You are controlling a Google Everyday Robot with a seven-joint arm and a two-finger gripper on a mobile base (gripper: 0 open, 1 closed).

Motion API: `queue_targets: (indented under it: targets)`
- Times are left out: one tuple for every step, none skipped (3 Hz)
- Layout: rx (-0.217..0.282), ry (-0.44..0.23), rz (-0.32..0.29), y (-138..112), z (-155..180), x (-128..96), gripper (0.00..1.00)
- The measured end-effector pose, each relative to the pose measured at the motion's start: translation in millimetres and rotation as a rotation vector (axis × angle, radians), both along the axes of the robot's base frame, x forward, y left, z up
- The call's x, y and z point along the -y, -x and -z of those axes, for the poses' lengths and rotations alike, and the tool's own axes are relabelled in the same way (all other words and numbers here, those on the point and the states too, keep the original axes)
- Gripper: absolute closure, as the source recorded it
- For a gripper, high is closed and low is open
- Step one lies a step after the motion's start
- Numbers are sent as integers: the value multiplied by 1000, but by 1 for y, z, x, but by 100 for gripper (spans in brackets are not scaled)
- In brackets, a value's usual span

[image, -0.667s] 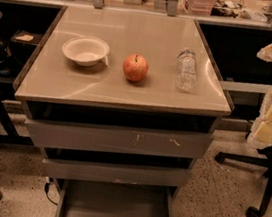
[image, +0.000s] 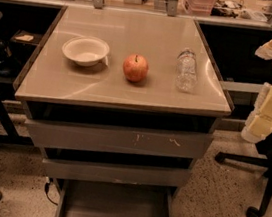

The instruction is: Place water bottle into bottom drawer

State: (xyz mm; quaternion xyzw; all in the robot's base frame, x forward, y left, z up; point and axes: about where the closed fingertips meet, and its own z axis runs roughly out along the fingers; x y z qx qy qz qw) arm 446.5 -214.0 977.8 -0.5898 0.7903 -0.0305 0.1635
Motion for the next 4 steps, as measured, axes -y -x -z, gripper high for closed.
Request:
queue_targets:
  targets:
    - [-33,-3,59,-27,3,-7,0]
    - [-63,22,101,-55,10,-20,0]
    - [-48,14,98,-57,8,-22,0]
    - [-39,-30,99,-63,12,-27,0]
